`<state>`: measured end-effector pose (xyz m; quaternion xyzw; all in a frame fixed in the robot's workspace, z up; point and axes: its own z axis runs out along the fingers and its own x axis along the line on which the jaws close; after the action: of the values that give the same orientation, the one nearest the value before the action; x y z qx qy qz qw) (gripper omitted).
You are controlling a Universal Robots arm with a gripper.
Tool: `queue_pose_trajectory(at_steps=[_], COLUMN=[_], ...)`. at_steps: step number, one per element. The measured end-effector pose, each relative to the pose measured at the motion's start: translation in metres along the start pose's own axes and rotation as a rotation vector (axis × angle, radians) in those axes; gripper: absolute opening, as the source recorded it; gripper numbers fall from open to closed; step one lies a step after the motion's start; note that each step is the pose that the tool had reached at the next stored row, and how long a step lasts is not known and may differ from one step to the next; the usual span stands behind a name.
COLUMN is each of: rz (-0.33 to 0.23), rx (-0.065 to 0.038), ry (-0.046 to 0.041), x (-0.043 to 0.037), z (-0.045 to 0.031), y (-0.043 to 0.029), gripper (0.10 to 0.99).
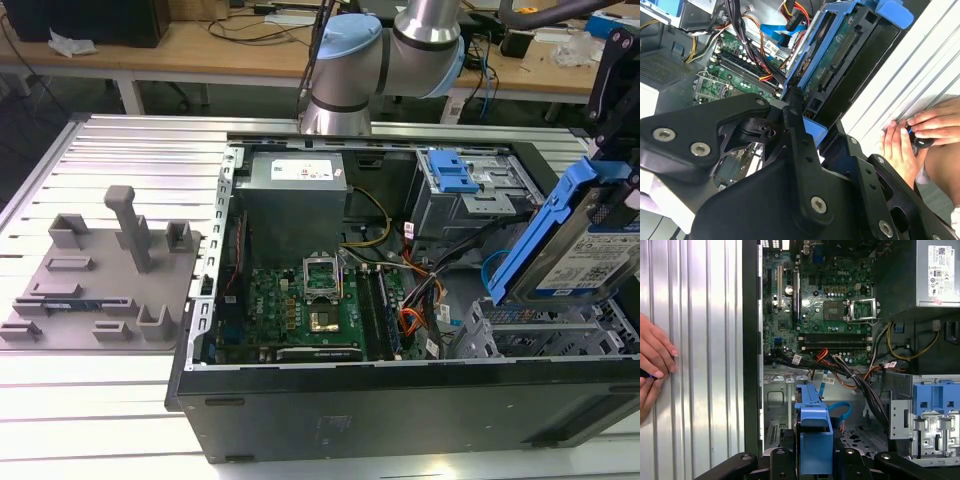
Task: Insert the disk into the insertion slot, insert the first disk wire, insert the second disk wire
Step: 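Insert the disk into the insertion slot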
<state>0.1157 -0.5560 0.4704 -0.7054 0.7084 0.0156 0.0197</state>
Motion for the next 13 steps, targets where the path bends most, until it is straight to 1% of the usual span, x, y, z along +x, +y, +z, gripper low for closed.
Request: queue_pose_trajectory(at_steps=[13], rz=[-0.001], rx=[0.000], ry=[0.0001], x=[0.0005], z=[0.0074], y=[-0.0001], gripper=[0.365])
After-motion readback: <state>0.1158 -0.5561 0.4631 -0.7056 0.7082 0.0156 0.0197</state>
